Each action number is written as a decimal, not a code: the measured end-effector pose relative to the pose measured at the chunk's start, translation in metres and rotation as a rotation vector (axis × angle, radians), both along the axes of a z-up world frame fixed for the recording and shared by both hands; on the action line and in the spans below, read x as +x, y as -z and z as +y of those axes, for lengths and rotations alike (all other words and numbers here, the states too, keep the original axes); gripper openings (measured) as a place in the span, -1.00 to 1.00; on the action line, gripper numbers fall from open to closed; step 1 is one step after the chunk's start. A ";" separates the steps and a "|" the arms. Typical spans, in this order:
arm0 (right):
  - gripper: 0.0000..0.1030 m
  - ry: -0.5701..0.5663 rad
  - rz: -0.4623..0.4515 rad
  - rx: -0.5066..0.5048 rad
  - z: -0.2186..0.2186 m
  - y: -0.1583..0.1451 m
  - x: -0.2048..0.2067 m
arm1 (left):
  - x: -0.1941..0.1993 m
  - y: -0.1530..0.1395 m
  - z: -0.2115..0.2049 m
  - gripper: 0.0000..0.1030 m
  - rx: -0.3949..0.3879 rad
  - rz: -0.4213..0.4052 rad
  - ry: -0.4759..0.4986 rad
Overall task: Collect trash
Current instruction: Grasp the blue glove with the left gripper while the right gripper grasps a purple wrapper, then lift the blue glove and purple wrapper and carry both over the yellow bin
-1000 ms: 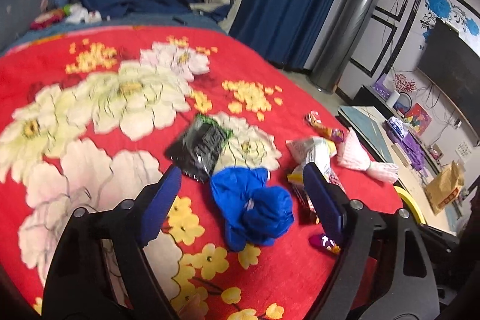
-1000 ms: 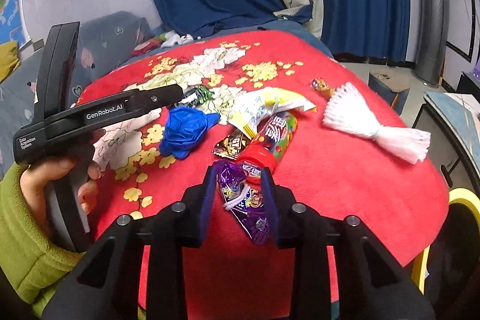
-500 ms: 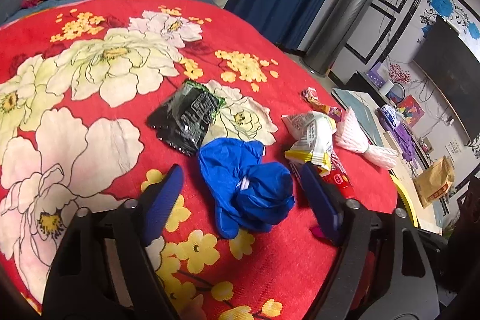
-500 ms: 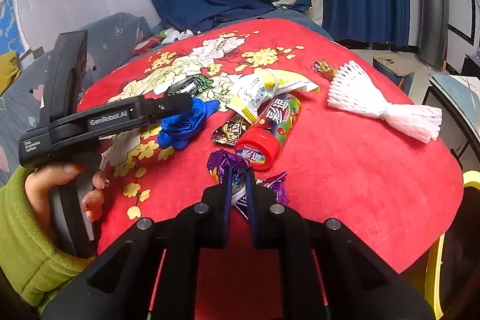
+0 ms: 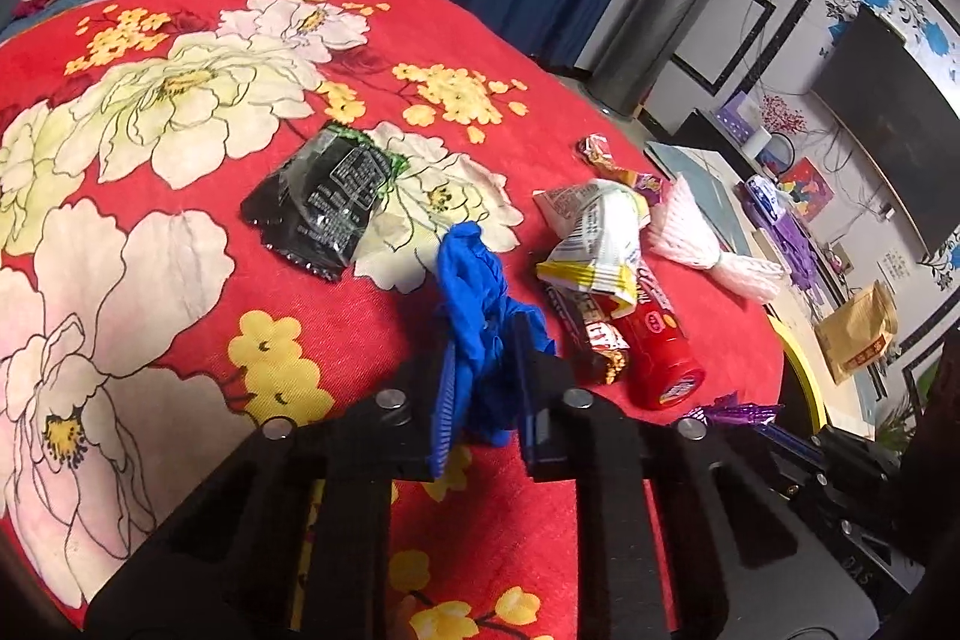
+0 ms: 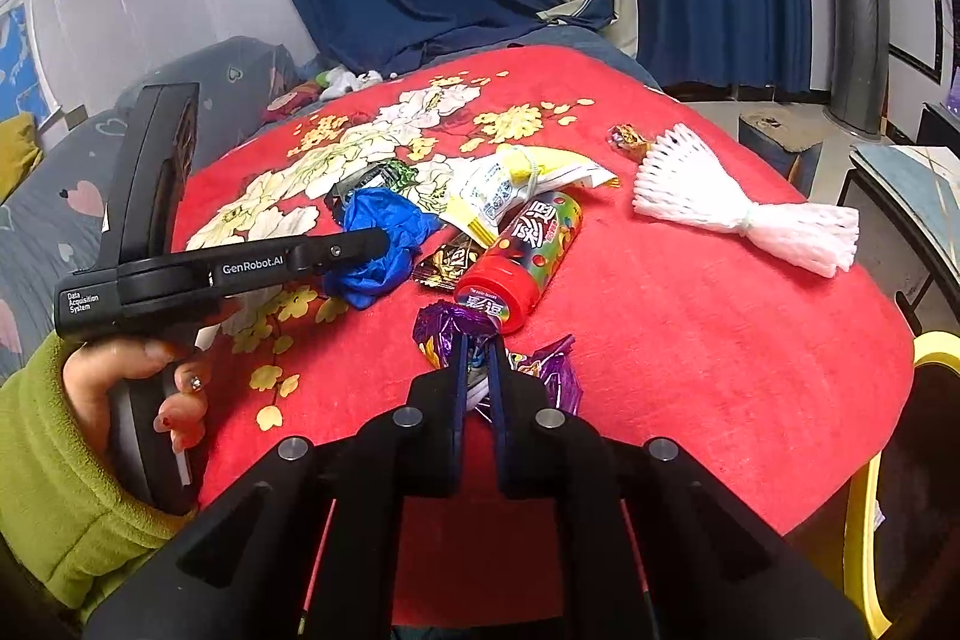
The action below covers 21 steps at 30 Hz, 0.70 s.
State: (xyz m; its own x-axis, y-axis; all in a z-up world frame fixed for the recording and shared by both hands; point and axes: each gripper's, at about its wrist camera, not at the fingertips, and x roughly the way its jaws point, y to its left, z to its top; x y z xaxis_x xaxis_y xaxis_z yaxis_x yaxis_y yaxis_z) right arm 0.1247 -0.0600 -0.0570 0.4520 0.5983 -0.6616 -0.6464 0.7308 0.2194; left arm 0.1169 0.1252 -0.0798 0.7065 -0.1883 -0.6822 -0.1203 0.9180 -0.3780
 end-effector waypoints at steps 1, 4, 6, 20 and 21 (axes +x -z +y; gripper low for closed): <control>-0.86 0.000 0.000 0.000 0.000 0.000 0.000 | -0.001 -0.002 0.001 -0.81 0.000 -0.008 -0.002; -0.86 0.002 -0.004 0.000 -0.002 -0.002 0.001 | -0.004 -0.008 0.001 -0.83 -0.004 -0.030 -0.004; -0.86 0.002 -0.006 0.003 -0.003 -0.004 0.000 | -0.005 -0.012 0.001 -0.84 0.001 -0.044 -0.006; -0.86 0.020 -0.046 0.034 -0.017 -0.025 -0.004 | -0.020 -0.053 -0.023 -0.88 0.037 -0.203 0.041; -0.86 0.024 -0.053 0.037 -0.020 -0.028 -0.004 | -0.021 -0.055 -0.027 -0.88 0.039 -0.209 0.049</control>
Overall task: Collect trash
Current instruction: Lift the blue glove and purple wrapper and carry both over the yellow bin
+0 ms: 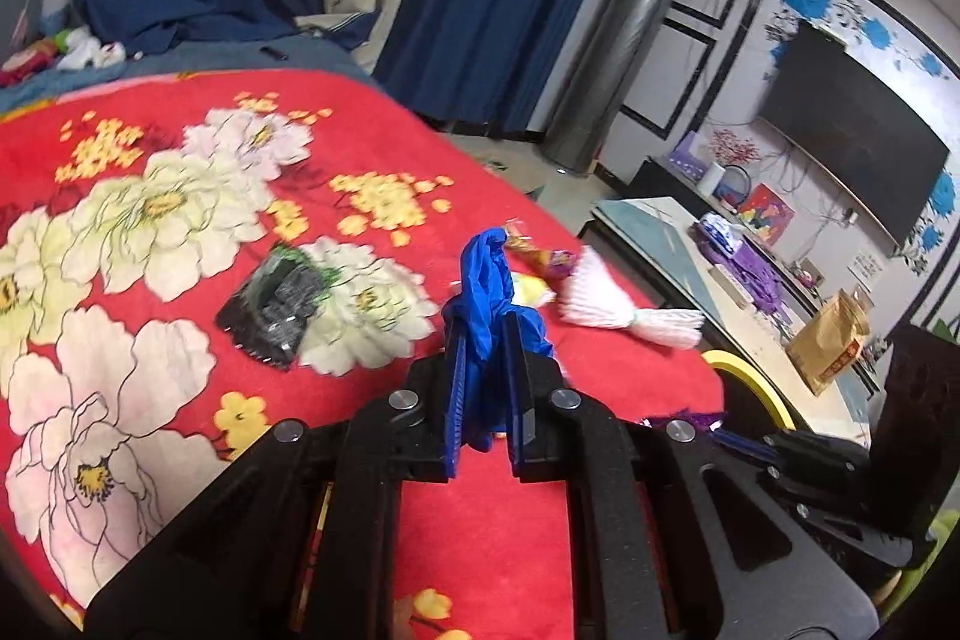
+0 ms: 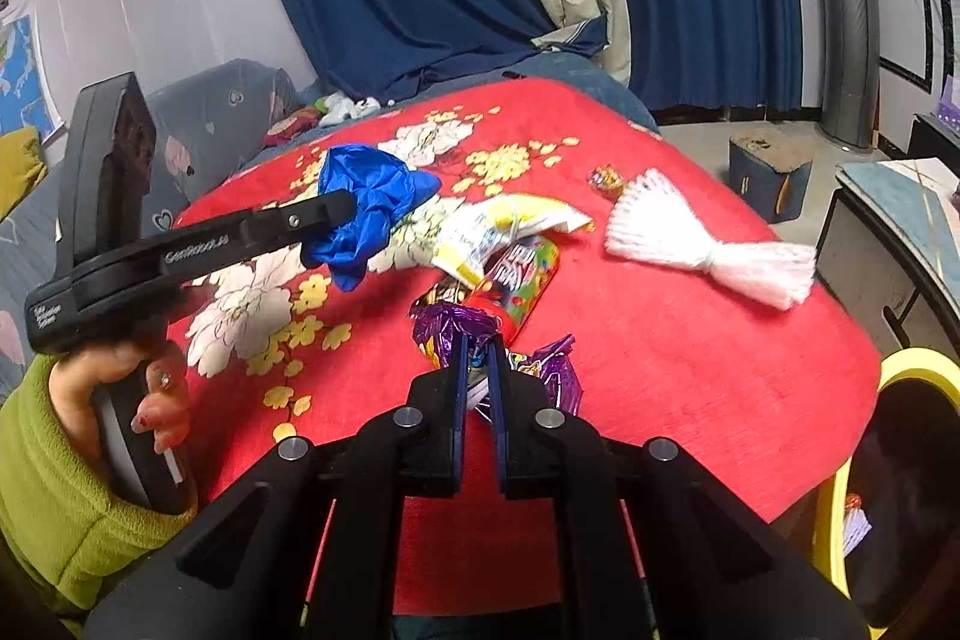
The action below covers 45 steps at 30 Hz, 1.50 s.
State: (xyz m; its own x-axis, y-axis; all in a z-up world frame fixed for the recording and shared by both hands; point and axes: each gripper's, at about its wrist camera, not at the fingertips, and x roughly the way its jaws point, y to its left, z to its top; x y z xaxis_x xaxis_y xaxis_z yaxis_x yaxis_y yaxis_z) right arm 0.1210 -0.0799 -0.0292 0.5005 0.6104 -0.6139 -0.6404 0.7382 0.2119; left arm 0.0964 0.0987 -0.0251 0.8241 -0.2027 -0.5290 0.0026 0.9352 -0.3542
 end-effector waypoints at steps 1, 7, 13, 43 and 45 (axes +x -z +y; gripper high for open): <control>-0.86 0.004 -0.005 0.001 -0.001 -0.002 0.001 | -0.001 -0.002 -0.003 -0.88 0.001 -0.008 0.008; -0.86 0.040 -0.040 0.010 -0.016 -0.014 0.004 | -0.003 -0.010 -0.019 -0.88 0.006 -0.040 0.052; -0.86 0.081 -0.067 0.018 -0.032 -0.022 0.010 | -0.005 -0.016 -0.032 -0.88 0.005 -0.063 0.083; -0.86 0.331 -0.145 0.054 -0.144 -0.043 0.026 | 0.010 -0.020 -0.130 -0.88 0.039 -0.099 0.309; -0.86 0.353 -0.148 0.051 -0.153 -0.042 0.026 | 0.011 -0.019 -0.137 -0.88 0.041 -0.101 0.323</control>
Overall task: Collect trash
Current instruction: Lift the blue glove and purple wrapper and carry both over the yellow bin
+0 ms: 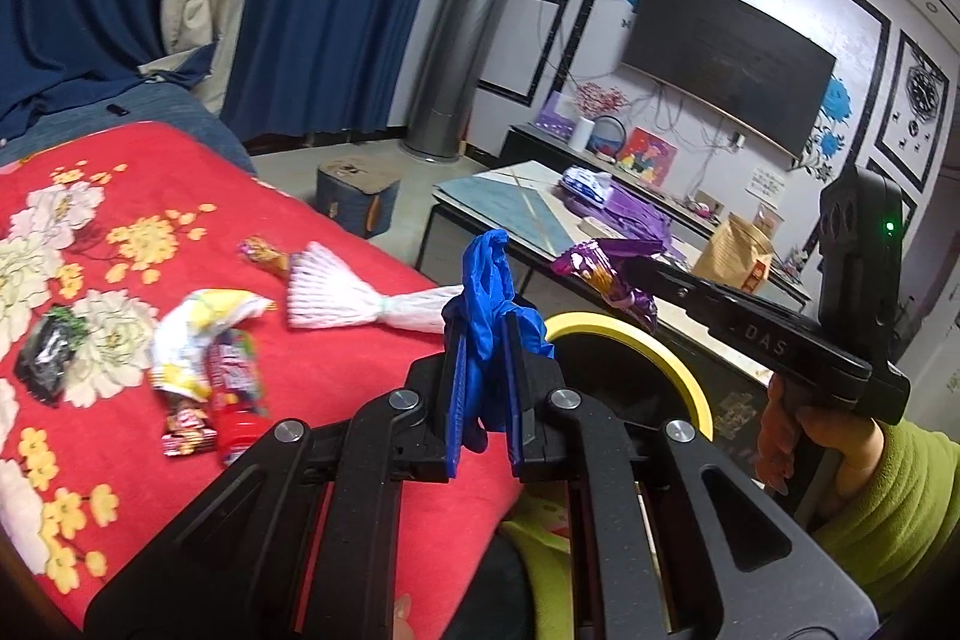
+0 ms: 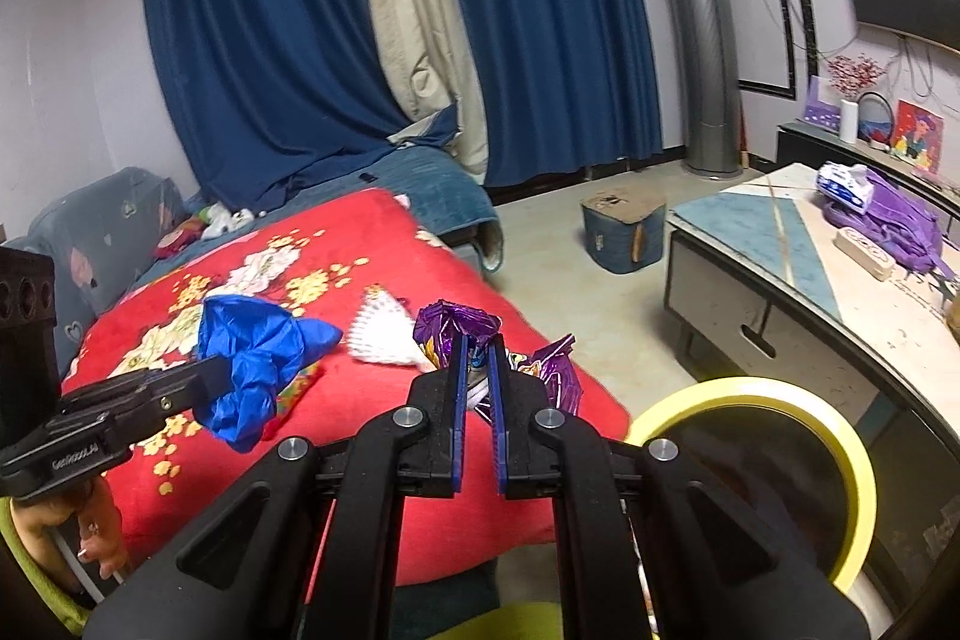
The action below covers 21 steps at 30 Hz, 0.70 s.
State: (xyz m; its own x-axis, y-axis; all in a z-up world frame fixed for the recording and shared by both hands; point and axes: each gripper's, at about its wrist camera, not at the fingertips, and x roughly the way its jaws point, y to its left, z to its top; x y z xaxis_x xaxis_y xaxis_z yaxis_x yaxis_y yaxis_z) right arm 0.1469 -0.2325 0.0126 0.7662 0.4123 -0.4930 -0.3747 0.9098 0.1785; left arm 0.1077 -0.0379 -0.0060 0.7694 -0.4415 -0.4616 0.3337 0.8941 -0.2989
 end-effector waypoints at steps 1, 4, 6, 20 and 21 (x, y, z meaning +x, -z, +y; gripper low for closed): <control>-0.86 0.012 -0.003 -0.003 -0.004 0.001 0.000 | 0.001 0.000 -0.005 -0.88 0.002 -0.003 0.010; -0.86 0.052 -0.016 -0.018 -0.016 0.002 0.000 | 0.006 0.000 -0.018 -0.88 0.004 -0.008 0.034; -0.86 0.073 -0.016 -0.016 -0.024 0.004 0.001 | 0.008 0.000 -0.026 -0.88 0.003 -0.009 0.049; -0.86 0.220 0.003 0.006 -0.084 0.018 0.003 | 0.031 0.011 -0.091 -0.88 0.041 0.003 0.174; -0.86 0.232 0.007 0.007 -0.089 0.020 0.004 | 0.032 0.013 -0.095 -0.88 0.044 0.002 0.184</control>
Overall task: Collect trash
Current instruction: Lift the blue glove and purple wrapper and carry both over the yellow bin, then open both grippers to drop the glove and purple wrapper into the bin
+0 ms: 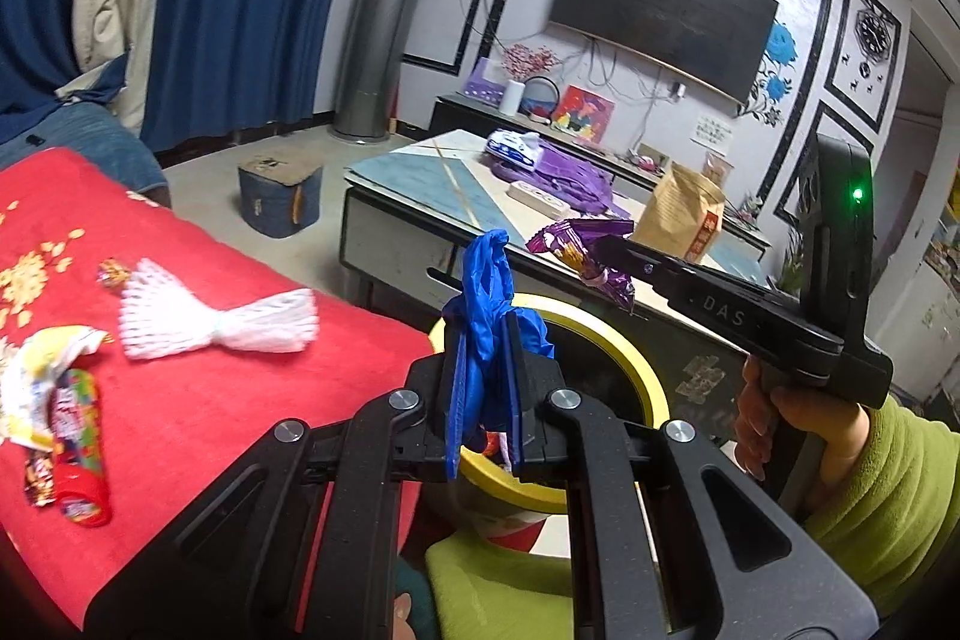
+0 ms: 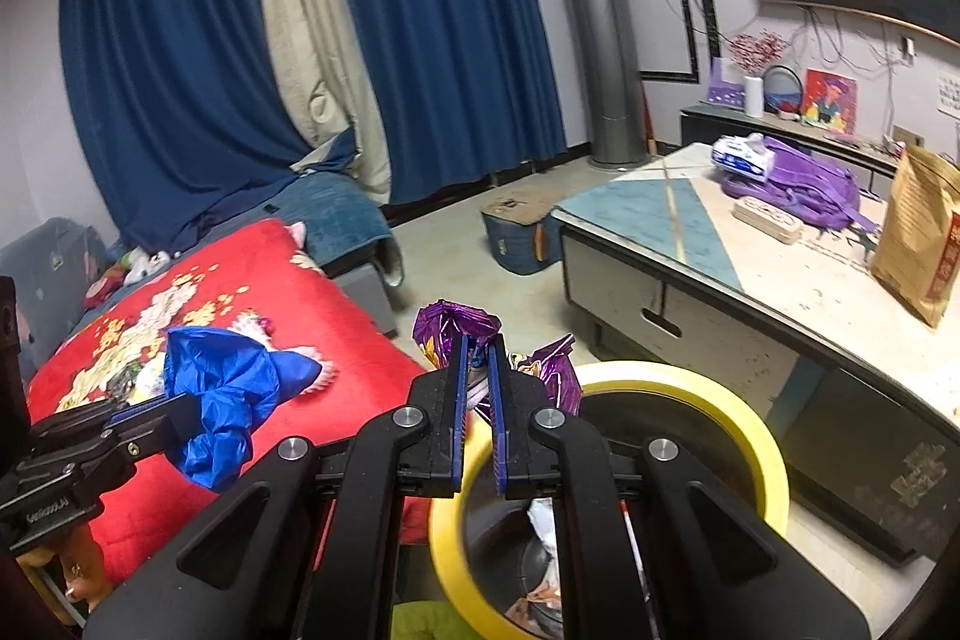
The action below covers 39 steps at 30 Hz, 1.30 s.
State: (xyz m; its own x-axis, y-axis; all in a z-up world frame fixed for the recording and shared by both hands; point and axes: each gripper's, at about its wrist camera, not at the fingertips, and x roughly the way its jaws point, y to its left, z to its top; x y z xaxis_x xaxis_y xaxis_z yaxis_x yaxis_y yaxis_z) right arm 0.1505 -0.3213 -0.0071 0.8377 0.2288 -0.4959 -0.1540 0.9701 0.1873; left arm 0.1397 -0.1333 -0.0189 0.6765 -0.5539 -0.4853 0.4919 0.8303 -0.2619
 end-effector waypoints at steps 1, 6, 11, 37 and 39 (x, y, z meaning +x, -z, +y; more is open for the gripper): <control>-0.86 0.007 0.002 0.002 -0.003 0.001 0.000 | 0.001 0.001 -0.003 -0.88 0.002 0.000 0.006; -0.86 0.052 0.025 0.010 -0.023 0.011 0.002 | 0.006 0.012 -0.018 -0.88 0.020 0.013 0.044; -0.86 0.079 0.069 0.020 -0.038 0.026 0.003 | 0.009 0.023 -0.034 -0.88 0.037 0.019 0.080; -0.84 0.182 0.183 0.067 -0.074 0.057 0.021 | 0.034 0.077 -0.086 -0.85 0.130 0.138 0.181; -0.70 0.186 0.185 0.071 -0.075 0.057 0.021 | 0.035 0.078 -0.087 -0.76 0.131 0.129 0.180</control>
State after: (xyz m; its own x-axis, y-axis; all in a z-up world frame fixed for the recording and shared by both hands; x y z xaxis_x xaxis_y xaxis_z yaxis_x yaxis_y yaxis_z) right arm 0.1714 -0.3963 -0.0643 0.7649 0.1186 -0.6331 0.0693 0.9620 0.2640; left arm 0.1747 -0.2200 -0.0965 0.5003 -0.5867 -0.6368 0.6047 0.7631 -0.2280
